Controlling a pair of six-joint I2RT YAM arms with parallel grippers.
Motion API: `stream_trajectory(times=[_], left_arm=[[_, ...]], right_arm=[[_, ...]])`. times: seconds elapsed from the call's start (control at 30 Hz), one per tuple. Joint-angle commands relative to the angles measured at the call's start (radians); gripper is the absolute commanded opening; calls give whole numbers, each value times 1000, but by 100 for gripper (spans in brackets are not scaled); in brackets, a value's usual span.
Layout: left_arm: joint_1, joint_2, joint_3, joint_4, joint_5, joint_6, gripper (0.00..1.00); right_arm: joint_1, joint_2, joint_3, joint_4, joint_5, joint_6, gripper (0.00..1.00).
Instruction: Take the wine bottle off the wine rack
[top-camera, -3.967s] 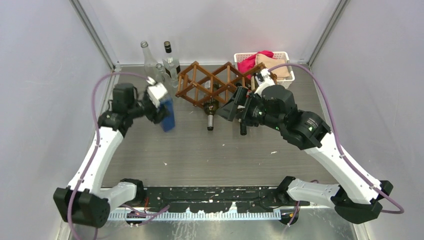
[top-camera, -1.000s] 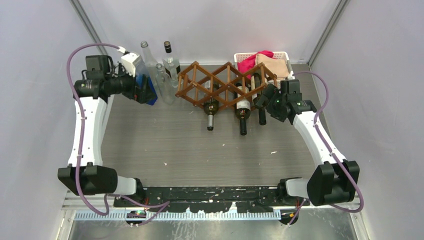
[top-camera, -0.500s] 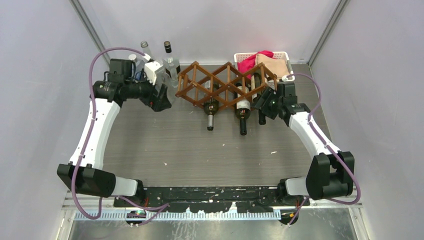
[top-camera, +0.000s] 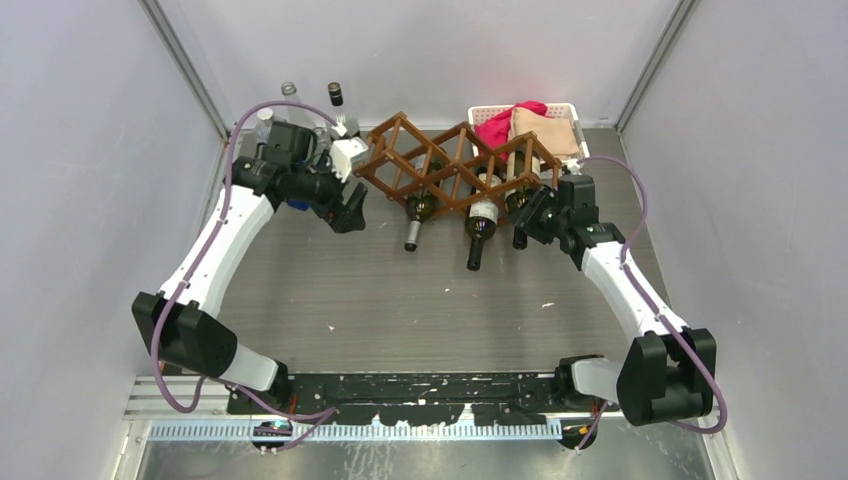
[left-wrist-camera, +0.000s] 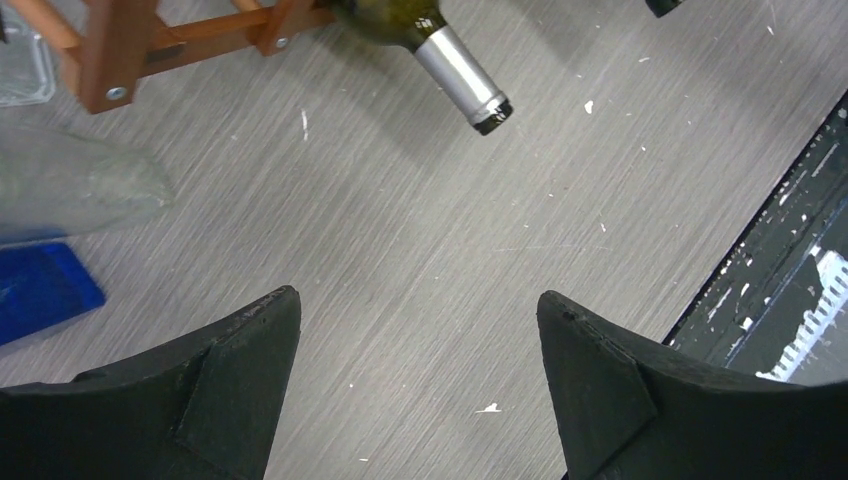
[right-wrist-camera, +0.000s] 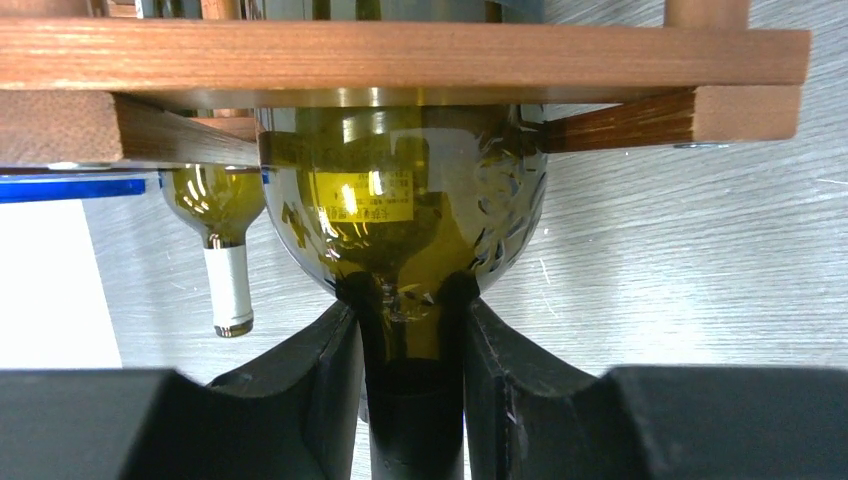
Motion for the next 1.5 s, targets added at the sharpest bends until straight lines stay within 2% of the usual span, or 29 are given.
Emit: stream_trajectory(times=[0.0,0.27,0.5,0.77,0.97,1.23,1.47], left_arm=[[-48,-18,-11,47,-6,23,87],[-143,-20,-42,78,-28,30,86],[-305,60,10,97,-86,36,79],[-405,217,104,152,-120,-6,69],[-435,270,139,212,-138,-15,66],[-437,334,170,258,-146,-19,59],[-437,327,179,269,-144,-17,54]], right_arm=[[-8,-73,-33,11,45,33,1],[1,-170,-104,26,49,40,1],[30,-218,-145,28,88,44,1],[181,-310,-199,0,234,79,1],[236,-433,-252,-55,291,126,1],[244,-573,-271,-142,249,167,1],[247,-679,-243,-273,178,213,1]])
